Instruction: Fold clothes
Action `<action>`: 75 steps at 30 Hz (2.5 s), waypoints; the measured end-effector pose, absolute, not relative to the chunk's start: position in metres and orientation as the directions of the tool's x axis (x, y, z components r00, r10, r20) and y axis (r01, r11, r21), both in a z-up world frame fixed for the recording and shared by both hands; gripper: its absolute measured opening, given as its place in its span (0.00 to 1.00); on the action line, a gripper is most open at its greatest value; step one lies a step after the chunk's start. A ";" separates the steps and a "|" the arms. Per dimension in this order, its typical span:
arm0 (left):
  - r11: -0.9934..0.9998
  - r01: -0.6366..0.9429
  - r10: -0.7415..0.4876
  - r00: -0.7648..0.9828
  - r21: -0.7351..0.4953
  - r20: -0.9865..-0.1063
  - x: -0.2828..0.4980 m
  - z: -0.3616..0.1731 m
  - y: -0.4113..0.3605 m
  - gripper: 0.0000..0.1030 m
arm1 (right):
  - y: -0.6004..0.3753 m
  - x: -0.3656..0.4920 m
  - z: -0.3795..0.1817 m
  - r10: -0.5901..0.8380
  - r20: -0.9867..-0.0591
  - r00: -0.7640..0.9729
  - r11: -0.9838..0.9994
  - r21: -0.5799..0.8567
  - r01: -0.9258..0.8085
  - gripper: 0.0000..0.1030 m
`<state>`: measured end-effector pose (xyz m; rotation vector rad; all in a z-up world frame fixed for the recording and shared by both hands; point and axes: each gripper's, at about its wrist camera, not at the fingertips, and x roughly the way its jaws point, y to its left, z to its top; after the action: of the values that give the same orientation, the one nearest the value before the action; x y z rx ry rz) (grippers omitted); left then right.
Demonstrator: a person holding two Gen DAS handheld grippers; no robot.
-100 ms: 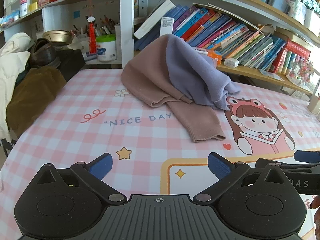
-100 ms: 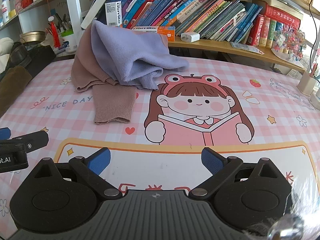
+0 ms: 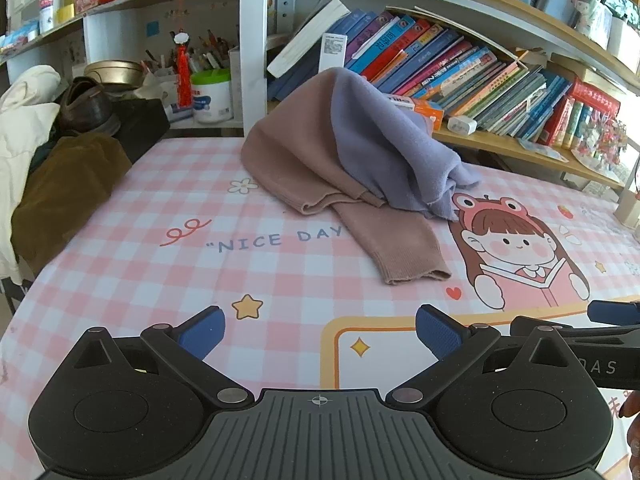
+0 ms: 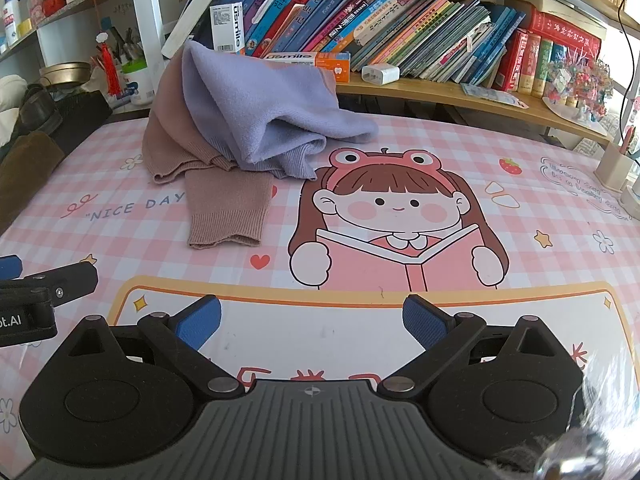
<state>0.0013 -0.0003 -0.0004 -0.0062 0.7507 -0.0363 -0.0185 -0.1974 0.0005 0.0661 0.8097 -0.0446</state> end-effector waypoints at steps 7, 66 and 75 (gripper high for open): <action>1.000 0.026 -0.026 0.729 -0.010 -0.684 0.001 -0.001 -0.003 1.00 | -0.197 -0.018 0.000 -0.014 -0.725 0.688 0.997 0.043 0.065 0.95; 0.998 0.056 -0.060 0.710 -0.029 -0.702 0.005 -0.001 -0.004 1.00 | -0.200 -0.013 -0.004 -0.003 -0.736 0.677 0.995 0.065 0.074 0.95; 0.998 0.061 -0.062 0.711 -0.027 -0.700 0.006 -0.001 -0.004 1.00 | -0.200 -0.011 -0.005 -0.001 -0.739 0.674 0.995 0.064 0.072 0.95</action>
<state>0.0055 -0.0044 -0.0014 -0.0019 0.7764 -0.0685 -0.0112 -0.2005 -0.0051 0.0906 0.8302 -0.0415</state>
